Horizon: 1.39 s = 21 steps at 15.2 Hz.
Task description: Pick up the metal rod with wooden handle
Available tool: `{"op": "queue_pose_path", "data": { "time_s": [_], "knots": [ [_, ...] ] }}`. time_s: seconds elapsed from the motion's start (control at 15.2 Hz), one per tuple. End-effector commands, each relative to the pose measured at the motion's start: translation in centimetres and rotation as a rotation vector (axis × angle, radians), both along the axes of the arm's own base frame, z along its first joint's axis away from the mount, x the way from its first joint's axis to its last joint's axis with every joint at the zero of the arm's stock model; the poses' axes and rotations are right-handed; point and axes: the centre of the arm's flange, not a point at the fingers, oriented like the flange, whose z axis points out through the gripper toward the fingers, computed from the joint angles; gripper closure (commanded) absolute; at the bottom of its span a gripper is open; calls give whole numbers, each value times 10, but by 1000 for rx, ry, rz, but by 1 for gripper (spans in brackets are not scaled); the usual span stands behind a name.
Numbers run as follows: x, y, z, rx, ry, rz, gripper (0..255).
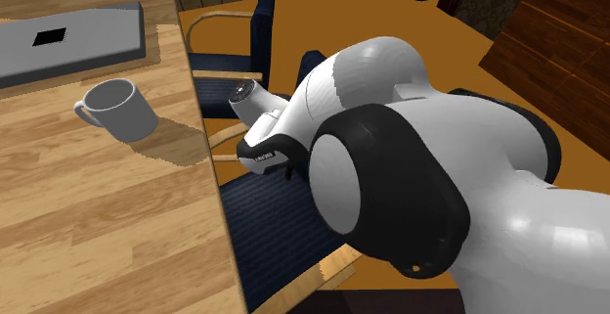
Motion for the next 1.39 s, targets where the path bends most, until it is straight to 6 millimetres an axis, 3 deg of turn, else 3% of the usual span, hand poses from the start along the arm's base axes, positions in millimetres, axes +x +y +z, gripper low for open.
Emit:
{"op": "queue_pose_path", "data": {
  "time_s": [0.0,0.33,0.53,0.59,1.19,1.32],
  "knots": [
    [5,1,-14,-3,-3,-9,0],
    [5,1,-40,-3,-3,-9,0],
    [5,1,-43,-3,-3,-9,0],
    [5,1,-43,-3,-3,-9,255],
    [5,1,-43,-3,-3,-9,255],
    [5,1,-33,-3,-3,-9,255]
  ]
}}
